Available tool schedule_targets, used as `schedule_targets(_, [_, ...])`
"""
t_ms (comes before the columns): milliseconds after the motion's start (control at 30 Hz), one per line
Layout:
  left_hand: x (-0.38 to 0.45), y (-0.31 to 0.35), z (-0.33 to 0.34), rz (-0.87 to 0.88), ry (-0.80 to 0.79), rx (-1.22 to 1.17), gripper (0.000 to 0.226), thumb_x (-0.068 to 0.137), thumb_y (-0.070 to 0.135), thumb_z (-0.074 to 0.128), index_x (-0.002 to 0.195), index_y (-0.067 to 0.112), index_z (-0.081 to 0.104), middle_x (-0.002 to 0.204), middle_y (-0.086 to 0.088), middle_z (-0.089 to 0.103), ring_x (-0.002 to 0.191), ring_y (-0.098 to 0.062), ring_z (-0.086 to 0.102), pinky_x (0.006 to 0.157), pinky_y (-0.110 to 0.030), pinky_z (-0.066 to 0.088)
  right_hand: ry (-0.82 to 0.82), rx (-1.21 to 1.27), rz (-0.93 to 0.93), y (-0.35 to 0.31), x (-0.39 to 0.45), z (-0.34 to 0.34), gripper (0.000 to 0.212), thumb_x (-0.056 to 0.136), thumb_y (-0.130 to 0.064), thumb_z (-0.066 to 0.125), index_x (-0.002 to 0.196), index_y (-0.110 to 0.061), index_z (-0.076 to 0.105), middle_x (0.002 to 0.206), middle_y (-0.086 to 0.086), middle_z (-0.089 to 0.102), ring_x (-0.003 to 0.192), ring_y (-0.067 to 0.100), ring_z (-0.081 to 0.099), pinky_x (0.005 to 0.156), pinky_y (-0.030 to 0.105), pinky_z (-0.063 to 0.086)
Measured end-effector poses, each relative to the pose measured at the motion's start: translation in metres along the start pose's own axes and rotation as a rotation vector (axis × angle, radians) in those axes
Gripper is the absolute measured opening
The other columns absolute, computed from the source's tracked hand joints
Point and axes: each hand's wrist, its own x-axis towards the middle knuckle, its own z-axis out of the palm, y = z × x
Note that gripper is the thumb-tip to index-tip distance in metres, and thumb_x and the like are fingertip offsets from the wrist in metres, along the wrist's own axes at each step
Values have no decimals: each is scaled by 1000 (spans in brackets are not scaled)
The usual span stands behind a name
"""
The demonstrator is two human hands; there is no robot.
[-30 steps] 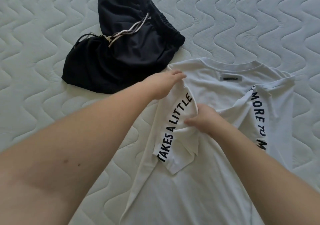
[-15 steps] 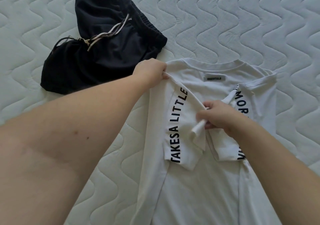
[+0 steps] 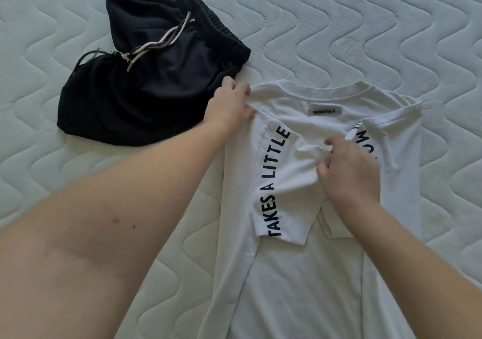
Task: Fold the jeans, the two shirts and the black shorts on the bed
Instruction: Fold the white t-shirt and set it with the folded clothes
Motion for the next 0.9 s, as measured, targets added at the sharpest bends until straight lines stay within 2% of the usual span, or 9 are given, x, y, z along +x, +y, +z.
schedule_targets(100, [-30,-6,6,-83,233,12,44,90,39,64,129,22,50,128,-6,44,111,-25,47,92,-39,44,271,66,-91,-4,-28,14,32,83,-15,62,114,-10,58,105,15,56,100,33,46,85,40,30])
schedule_targets(200, [-69,-19,20,-195,259,-176,41,91,39,63,126,20,51,122,-4,51,110,-23,49,93,-38,45,362,191,-264,-24,-75,27,14,83,-17,60,95,-10,61,90,11,57,88,27,45,78,38,33])
schedule_targets(300, [-114,-34,37,-257,225,-334,33,92,37,62,119,19,55,112,-2,55,103,-22,54,91,-41,48,75,311,-414,-46,-136,50,14,89,-22,53,89,-11,61,76,5,58,69,29,56,61,40,46])
schedule_targets(400, [-171,-42,53,-266,179,-422,26,92,31,62,114,17,58,102,-1,57,92,-17,56,84,-33,47,-449,365,-8,-58,-168,65,25,96,-39,48,95,-17,58,85,3,68,81,29,64,66,38,48])
schedule_targets(433, [-191,-45,58,-284,173,-443,23,93,28,62,111,16,60,99,-2,60,90,-16,57,82,-31,47,-542,355,108,-58,-172,69,29,96,-43,47,91,-17,58,85,4,69,84,29,64,69,36,49])
schedule_targets(533, [-242,-52,68,-353,176,-488,13,95,23,59,102,14,66,91,-1,68,81,-15,60,71,-25,41,-530,372,222,-59,-179,75,37,94,-48,48,90,-15,63,87,9,71,90,31,65,75,36,51])
schedule_targets(700, [-298,-50,78,-427,92,-504,13,96,18,58,101,14,70,92,-2,71,81,-14,61,69,-18,37,-465,449,300,-70,-192,72,41,93,-41,53,120,-10,48,110,15,65,102,35,62,81,38,47])
schedule_targets(800, [-322,-47,82,-498,66,-513,15,95,16,58,101,14,71,95,-3,72,85,-17,63,68,-17,35,-482,509,351,-67,-198,78,35,90,-41,58,111,-13,55,107,8,67,102,30,62,81,35,47])
schedule_targets(900, [-345,-52,88,-573,47,-427,18,94,21,56,99,18,72,99,-4,73,94,-24,65,74,-28,44,-521,552,312,-64,-202,81,18,88,-35,60,88,-17,61,91,2,68,90,25,62,70,30,40])
